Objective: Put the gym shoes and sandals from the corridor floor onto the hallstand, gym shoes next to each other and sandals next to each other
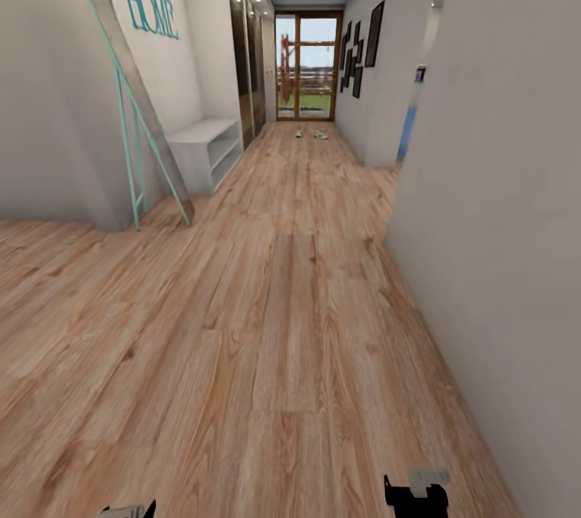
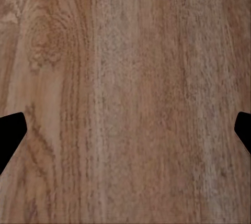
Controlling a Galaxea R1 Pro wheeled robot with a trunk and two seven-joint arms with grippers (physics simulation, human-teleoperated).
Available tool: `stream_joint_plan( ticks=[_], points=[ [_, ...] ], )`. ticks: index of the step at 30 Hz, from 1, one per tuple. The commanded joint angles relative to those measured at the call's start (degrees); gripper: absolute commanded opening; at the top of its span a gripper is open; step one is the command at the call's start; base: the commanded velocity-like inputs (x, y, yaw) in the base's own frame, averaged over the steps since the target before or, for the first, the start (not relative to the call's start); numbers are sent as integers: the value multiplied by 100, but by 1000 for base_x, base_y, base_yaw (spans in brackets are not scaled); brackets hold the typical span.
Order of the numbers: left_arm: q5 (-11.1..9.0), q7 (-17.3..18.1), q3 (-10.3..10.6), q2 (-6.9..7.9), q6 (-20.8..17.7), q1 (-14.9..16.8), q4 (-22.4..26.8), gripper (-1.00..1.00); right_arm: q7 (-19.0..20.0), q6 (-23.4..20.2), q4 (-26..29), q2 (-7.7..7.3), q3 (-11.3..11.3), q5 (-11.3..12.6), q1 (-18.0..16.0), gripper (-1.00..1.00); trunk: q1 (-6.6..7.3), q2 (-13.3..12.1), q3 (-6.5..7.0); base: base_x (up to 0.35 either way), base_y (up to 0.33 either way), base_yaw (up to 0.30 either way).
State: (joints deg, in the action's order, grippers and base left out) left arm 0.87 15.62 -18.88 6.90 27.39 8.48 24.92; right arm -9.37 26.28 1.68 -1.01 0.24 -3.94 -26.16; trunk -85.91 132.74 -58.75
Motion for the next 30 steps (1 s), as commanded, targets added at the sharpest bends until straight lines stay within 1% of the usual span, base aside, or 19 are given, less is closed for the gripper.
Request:
stream_joint_plan(
  ticks=[1,21,30],
  points=[
    [9,55,-45,-4,10,5,-5,100,-39,9,-6,1,2,-43,-3,100,-2,2,-5,338,0,0],
    [9,55,-45,-3,11,5,-5,100,-47,3,-15,20,2,-52,17,100,-2,2,-5,338,0,0],
    [9,55,-45,2,12,5,-5,100,-47,0,-19,29,2,-49,108,100,-2,2,-5,338,0,0]
  ],
)
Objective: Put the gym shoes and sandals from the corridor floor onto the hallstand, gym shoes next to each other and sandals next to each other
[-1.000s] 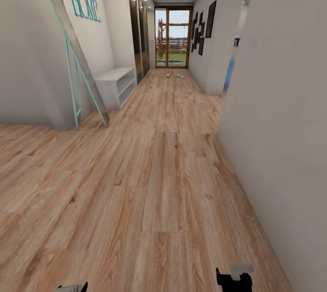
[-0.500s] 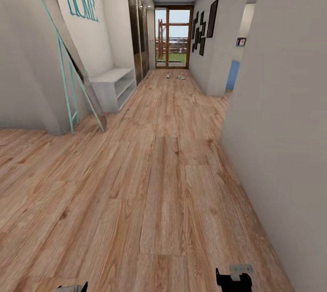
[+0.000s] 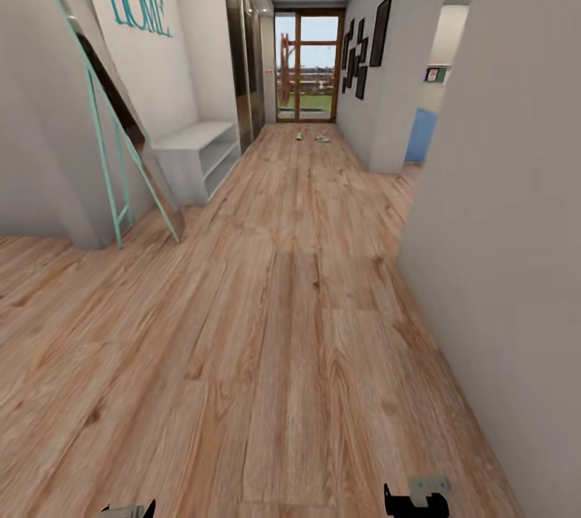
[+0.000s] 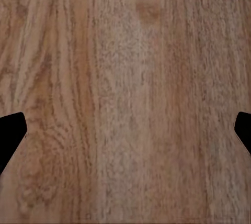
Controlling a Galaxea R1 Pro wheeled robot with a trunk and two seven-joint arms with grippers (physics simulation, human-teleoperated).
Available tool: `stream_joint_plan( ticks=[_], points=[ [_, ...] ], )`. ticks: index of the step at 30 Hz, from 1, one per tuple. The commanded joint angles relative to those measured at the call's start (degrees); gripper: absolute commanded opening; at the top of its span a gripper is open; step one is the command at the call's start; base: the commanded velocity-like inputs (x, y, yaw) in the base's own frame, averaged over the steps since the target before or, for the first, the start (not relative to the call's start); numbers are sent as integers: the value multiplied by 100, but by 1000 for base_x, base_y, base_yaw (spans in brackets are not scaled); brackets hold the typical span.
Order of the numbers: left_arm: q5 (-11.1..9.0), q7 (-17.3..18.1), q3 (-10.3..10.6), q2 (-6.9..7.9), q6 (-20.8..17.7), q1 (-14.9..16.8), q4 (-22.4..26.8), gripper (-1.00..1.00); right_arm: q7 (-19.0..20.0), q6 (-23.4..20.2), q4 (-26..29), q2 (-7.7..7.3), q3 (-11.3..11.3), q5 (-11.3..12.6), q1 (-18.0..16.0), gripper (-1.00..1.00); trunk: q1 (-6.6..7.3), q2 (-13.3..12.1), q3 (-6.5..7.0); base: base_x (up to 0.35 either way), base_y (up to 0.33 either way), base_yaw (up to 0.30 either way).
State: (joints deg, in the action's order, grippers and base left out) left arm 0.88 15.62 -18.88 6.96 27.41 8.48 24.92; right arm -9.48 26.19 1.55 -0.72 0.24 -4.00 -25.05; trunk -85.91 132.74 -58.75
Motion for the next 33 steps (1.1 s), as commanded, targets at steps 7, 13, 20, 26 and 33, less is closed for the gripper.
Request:
stream_joint_plan(
  ticks=[7,13,20,26,33],
  points=[
    [7,55,-45,-5,10,5,-5,100,-37,8,-5,0,2,-46,15,100,-2,2,-5,338,0,0],
    [9,55,-45,-6,9,5,-5,100,-37,7,-5,-2,2,-46,17,100,-2,2,-5,338,0,0],
    [9,55,-45,-6,10,5,-5,100,-37,4,-5,-3,2,-48,18,100,-2,2,-5,338,0,0],
    [9,55,-45,-3,10,5,-5,100,-37,1,-5,0,2,-45,18,100,-2,2,-5,338,0,0],
    [3,55,-45,-2,10,5,-5,100,-37,0,-5,-2,2,-47,19,100,-2,2,-5,338,0,0]
  ],
)
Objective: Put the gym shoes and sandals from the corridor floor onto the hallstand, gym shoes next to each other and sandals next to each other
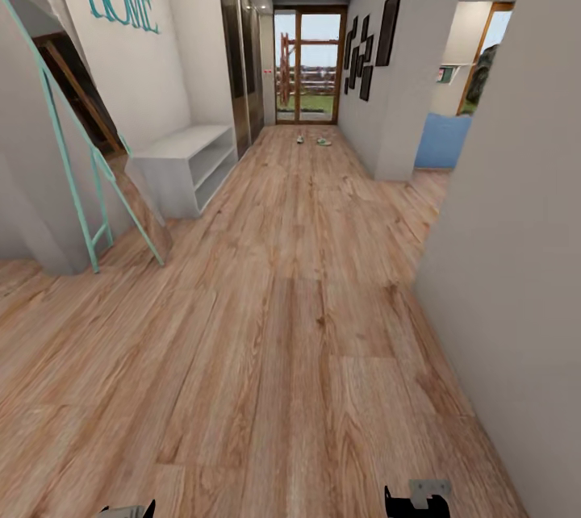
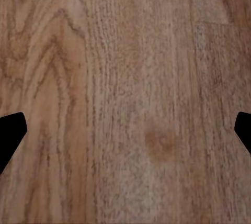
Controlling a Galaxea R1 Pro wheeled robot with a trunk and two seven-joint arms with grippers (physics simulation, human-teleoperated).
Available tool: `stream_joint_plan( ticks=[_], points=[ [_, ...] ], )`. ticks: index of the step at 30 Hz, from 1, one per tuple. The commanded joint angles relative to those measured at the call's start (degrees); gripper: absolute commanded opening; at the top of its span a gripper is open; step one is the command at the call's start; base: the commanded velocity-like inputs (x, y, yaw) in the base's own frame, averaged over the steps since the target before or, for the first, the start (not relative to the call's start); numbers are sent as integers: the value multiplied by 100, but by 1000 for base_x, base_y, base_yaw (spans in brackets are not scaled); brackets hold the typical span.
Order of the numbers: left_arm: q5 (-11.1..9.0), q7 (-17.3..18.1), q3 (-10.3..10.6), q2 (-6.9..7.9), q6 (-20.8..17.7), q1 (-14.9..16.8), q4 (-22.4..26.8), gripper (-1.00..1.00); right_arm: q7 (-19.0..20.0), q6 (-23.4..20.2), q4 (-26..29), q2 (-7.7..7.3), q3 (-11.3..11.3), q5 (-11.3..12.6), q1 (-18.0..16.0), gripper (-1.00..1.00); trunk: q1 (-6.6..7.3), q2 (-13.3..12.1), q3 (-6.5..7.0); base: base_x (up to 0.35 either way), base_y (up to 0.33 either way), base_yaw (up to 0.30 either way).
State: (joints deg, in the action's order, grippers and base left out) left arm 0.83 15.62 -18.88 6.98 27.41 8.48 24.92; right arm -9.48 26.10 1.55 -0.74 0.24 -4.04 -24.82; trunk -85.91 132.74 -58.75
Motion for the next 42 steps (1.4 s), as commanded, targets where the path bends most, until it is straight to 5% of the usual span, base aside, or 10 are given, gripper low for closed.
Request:
stream_joint_plan(
  ticks=[1,42],
  points=[
    [8,55,-45,-4,10,5,-5,100,-37,9,-5,-1,2,-44,-4,100,-2,2,-5,337,0,0],
    [6,55,-36,-4,10,5,-5,100,-37,9,-5,-1,2,-44,36,100,-2,2,-5,338,0,0]
  ],
)
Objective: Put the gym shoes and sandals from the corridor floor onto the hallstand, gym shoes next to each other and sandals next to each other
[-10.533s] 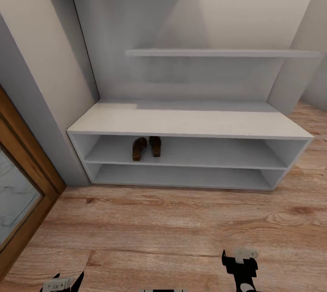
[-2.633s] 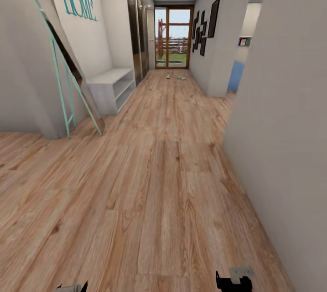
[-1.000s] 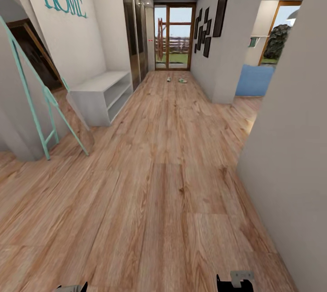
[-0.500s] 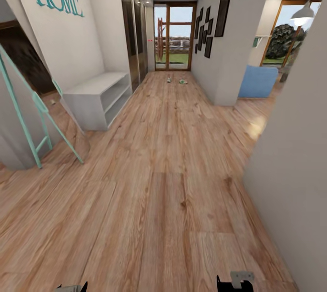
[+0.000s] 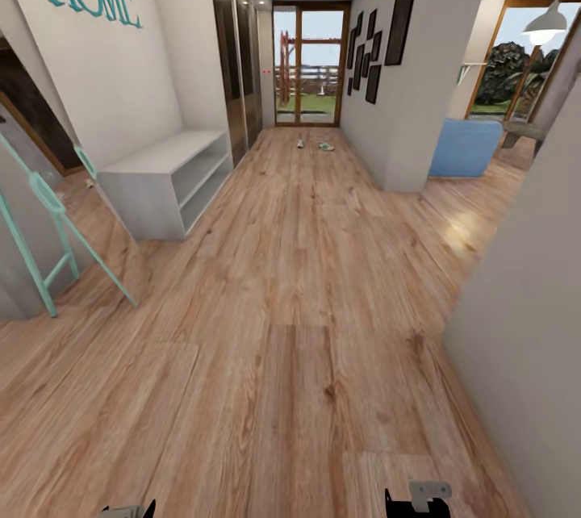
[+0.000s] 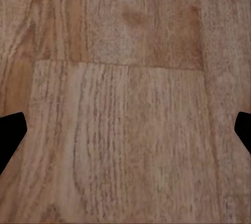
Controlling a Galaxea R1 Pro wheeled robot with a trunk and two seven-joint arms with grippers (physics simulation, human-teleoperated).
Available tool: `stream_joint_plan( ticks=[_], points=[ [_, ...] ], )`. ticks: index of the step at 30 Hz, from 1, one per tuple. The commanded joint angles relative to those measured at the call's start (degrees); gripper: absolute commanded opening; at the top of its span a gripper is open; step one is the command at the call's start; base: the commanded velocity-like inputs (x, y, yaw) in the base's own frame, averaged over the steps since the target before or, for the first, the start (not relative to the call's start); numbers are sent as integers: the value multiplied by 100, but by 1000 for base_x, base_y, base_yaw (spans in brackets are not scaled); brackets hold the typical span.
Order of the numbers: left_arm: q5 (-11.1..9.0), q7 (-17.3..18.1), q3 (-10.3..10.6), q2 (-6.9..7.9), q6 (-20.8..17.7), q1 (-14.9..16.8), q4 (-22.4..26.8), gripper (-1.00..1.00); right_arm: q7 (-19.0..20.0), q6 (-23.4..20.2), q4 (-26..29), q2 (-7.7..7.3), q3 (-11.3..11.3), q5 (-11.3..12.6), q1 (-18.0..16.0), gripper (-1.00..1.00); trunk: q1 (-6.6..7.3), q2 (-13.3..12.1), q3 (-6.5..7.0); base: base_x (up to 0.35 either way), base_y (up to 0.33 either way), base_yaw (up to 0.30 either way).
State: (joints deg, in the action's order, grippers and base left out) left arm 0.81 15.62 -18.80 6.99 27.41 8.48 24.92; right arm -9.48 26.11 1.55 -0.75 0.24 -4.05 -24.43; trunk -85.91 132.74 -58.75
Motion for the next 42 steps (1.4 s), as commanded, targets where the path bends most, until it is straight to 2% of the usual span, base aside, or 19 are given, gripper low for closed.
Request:
stream_joint_plan(
  ticks=[1,42],
  points=[
    [8,55,-45,-4,10,5,-5,100,-37,9,-5,-1,2,-44,-3,100,-2,2,-5,338,0,0],
    [7,55,-45,-4,10,5,-5,100,-38,9,-5,1,2,-42,0,100,-2,2,-5,338,0,0]
  ],
)
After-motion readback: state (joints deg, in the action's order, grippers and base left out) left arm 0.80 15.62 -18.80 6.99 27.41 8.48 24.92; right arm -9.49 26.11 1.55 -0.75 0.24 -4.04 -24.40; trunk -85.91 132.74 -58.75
